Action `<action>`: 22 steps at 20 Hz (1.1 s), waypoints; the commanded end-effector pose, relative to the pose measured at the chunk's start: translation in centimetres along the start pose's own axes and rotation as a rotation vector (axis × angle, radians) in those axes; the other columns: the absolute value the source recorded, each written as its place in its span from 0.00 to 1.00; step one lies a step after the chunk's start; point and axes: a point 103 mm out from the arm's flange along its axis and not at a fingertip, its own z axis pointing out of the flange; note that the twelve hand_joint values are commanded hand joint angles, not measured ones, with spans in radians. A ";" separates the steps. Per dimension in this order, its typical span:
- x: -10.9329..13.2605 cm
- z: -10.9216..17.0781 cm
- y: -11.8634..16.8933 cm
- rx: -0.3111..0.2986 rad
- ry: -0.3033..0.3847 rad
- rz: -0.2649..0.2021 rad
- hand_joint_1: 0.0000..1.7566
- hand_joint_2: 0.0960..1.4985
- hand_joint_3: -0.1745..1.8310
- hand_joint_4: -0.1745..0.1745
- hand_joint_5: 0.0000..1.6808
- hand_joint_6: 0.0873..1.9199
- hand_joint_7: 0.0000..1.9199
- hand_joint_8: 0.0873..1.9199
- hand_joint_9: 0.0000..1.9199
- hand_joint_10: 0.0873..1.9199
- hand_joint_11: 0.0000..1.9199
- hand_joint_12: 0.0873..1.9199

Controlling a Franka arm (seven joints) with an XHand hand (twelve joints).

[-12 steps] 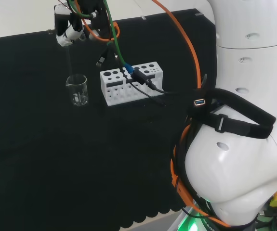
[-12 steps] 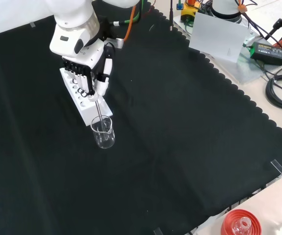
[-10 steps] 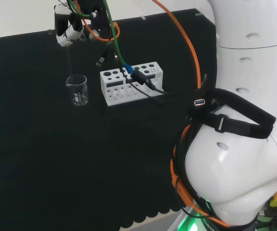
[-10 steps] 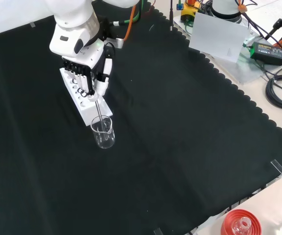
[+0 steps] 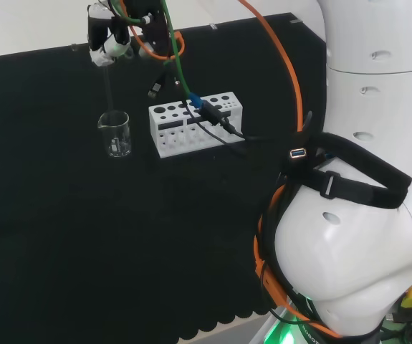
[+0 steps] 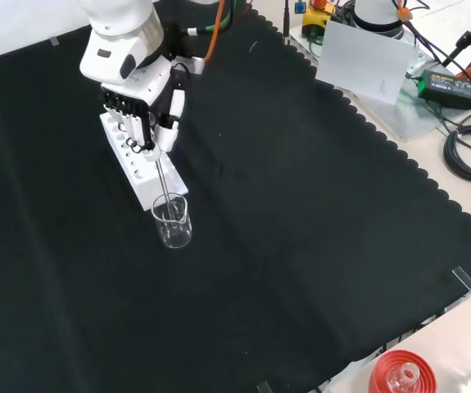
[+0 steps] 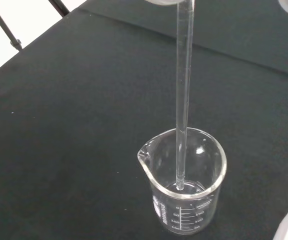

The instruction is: Put the glass rod back on the white test tube rack.

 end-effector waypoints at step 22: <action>-2.2 -5.4 -2.9 -0.079 -0.020 0.083 0.75 0.68 0.00 0.00 0.77 0.12 0.74 0.24 0.95 0.13 0.88 0.24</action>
